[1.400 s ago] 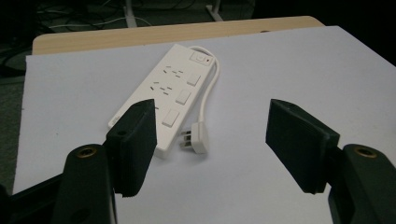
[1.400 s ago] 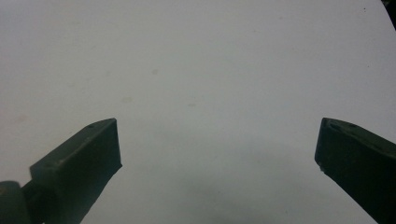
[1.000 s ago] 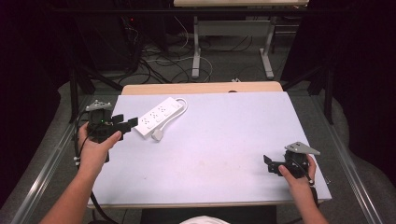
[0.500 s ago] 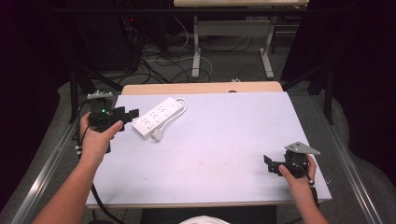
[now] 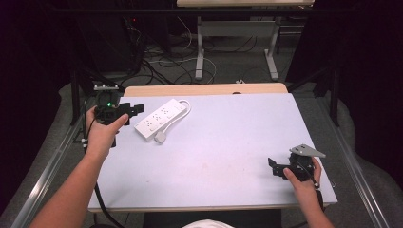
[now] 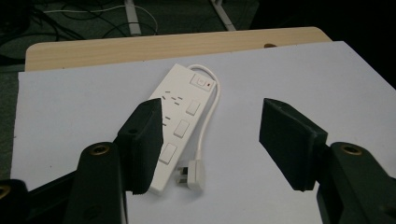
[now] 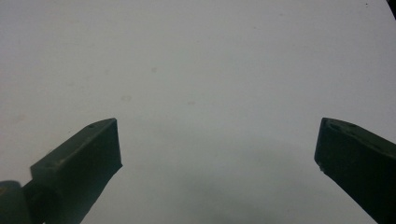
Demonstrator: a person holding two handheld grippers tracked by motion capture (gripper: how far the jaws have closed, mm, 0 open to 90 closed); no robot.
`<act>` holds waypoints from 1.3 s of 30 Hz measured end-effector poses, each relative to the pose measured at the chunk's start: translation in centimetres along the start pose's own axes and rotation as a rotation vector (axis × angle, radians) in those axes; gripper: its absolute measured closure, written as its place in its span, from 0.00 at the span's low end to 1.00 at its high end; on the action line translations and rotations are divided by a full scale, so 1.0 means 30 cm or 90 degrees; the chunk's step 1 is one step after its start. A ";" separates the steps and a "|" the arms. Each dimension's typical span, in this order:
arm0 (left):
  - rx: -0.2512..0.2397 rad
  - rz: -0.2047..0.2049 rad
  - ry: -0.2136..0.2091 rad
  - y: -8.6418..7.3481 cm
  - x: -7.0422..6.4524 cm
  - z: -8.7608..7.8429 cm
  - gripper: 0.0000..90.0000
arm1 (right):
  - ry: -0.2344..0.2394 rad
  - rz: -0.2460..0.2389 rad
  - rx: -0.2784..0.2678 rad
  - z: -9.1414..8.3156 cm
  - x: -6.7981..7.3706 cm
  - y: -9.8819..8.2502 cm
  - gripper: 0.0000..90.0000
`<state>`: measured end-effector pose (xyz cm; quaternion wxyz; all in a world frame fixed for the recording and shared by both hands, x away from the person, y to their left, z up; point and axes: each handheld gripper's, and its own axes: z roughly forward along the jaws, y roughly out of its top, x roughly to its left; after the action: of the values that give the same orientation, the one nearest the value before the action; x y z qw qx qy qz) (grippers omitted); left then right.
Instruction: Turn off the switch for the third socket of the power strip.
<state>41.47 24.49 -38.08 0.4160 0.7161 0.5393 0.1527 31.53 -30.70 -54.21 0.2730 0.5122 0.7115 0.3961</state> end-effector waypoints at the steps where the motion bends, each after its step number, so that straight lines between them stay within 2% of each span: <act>1: 0.001 0.001 0.000 0.004 0.001 0.005 0.45 | 0.000 0.000 0.000 0.000 0.000 0.000 0.00; 8: 0.003 -0.010 -0.002 0.029 0.000 0.039 0.47 | -0.004 0.002 -0.003 0.002 0.003 0.000 0.00; 22: 0.011 -0.024 0.023 0.052 -0.001 0.137 0.53 | -0.001 0.004 0.002 0.003 0.003 -0.001 0.00; 28: 0.027 -0.019 0.028 0.058 -0.008 0.170 0.55 | 0.001 -0.002 0.001 0.006 0.001 -0.002 0.00; 32: 0.026 -0.026 0.034 0.057 -0.006 0.195 0.57 | 0.002 -0.002 0.000 0.006 0.002 -0.001 0.00; 39: 0.053 -0.031 0.038 0.059 0.001 0.227 0.60 | 0.004 -0.003 0.007 0.004 0.000 -0.001 0.00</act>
<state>47.18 21.44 -40.87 0.3735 0.7145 0.5745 0.1412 31.62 -30.66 -54.29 0.2690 0.5110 0.7154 0.3933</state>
